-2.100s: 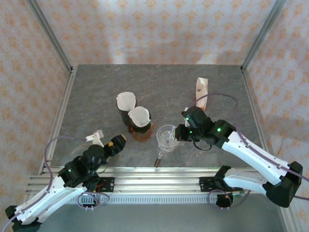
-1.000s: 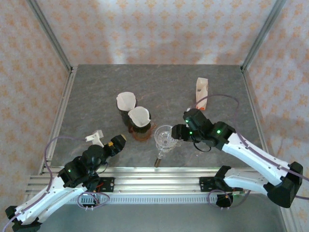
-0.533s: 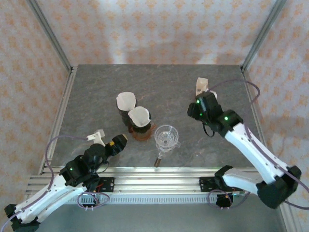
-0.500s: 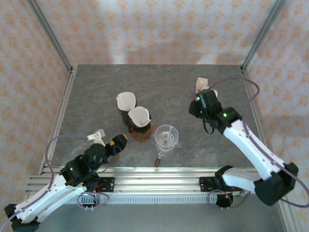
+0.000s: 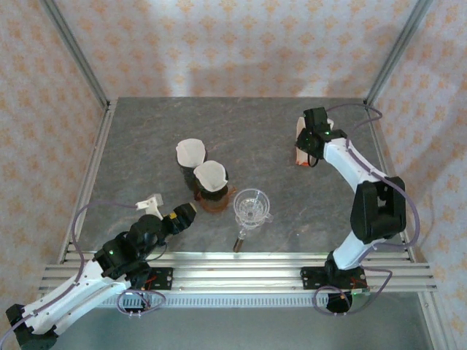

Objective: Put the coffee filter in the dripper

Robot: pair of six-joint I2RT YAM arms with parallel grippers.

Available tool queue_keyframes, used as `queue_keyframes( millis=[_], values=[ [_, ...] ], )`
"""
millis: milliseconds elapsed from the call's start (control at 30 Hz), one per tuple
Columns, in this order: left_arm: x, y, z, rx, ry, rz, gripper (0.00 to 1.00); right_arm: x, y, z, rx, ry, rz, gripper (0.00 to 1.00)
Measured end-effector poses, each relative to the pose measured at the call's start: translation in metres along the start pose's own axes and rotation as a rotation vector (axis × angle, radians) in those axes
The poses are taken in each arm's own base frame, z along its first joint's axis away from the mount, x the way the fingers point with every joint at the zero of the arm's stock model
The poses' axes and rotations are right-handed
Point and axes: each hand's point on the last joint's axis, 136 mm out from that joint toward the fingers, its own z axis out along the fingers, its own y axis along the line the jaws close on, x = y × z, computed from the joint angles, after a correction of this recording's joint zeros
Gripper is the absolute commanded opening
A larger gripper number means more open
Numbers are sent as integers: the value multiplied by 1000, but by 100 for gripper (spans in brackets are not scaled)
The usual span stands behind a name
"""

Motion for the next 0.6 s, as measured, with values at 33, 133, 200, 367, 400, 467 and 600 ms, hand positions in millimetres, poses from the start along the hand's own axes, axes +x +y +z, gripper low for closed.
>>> queue_keyframes(
  millis=[33, 133, 200, 367, 400, 467, 600],
  values=[
    [0, 0, 0, 2, 0, 2, 100, -4, 2, 4, -7, -5, 17, 42],
    [0, -1, 0, 5, 3, 7, 100, -13, 6, 16, -19, -16, 55, 43],
    [0, -1, 0, 4, 3, 9, 100, -17, 8, 23, -17, -18, 70, 43],
    [1, 0, 1, -1, 6, 11, 100, -23, 11, 35, -11, -17, 91, 42],
    [1, 0, 1, -2, 6, 11, 100, -25, 13, 37, -11, -19, 95, 40],
    [1, 0, 1, -2, 6, 11, 100, -27, 15, 40, -12, -20, 101, 37],
    [1, -1, 1, -1, 6, 11, 100, -29, 17, 44, -5, -18, 114, 34]
  ],
)
